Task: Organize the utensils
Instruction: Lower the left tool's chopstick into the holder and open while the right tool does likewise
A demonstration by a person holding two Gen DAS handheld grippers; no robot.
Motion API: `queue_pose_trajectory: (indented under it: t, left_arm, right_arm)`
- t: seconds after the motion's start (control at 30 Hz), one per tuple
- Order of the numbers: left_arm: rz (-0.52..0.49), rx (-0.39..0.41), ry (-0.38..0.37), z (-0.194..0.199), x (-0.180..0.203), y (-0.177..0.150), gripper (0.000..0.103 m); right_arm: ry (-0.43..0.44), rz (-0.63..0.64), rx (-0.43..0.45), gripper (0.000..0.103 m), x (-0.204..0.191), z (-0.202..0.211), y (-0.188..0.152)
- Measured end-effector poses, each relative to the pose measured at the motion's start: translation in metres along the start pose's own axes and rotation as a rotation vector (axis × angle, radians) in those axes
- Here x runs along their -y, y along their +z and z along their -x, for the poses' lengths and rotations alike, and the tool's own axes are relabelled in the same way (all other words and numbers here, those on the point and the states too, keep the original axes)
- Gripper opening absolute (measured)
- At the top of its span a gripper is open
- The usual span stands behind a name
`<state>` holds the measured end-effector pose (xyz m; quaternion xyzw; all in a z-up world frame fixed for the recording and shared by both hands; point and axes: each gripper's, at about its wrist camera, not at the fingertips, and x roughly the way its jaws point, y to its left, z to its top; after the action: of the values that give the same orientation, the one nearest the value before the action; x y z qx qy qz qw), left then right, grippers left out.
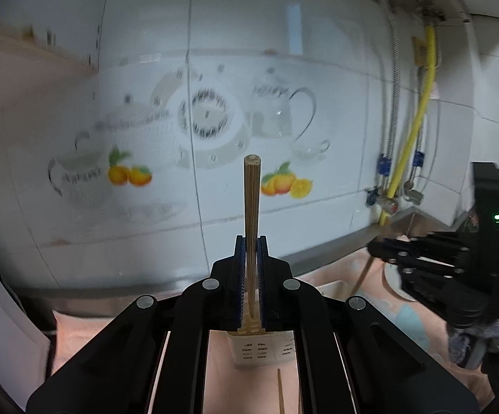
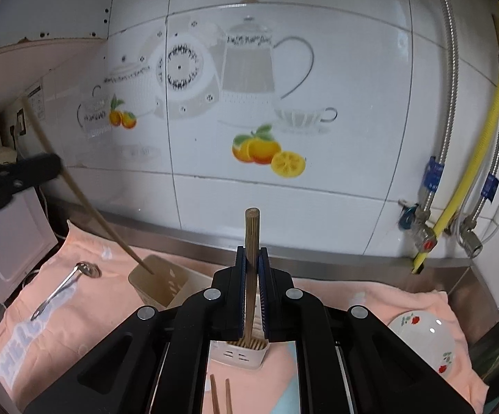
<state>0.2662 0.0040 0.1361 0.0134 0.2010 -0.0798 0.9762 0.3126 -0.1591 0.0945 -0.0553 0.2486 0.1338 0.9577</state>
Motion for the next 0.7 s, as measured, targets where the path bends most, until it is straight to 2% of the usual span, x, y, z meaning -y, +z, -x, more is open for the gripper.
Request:
queue_pose_trajectory:
  t: [0.23, 0.4, 0.7]
  left_arm:
    - [0.068, -0.093, -0.006, -0.035, -0.017, -0.024, 0.005]
    - [0.071, -0.149, 0.0, -0.051, -0.022, -0.038, 0.005]
    - [0.079, -0.198, 0.01, -0.063, -0.024, -0.047, 0.006]
  right_arm:
    - [-0.002, -0.013, -0.02, 0.007, 0.005, -0.007, -0.01]
    - [-0.007, -0.026, -0.035, 0.007, 0.009, -0.011, -0.015]
    - [-0.006, -0.044, -0.033, 0.007, 0.014, -0.01, -0.016]
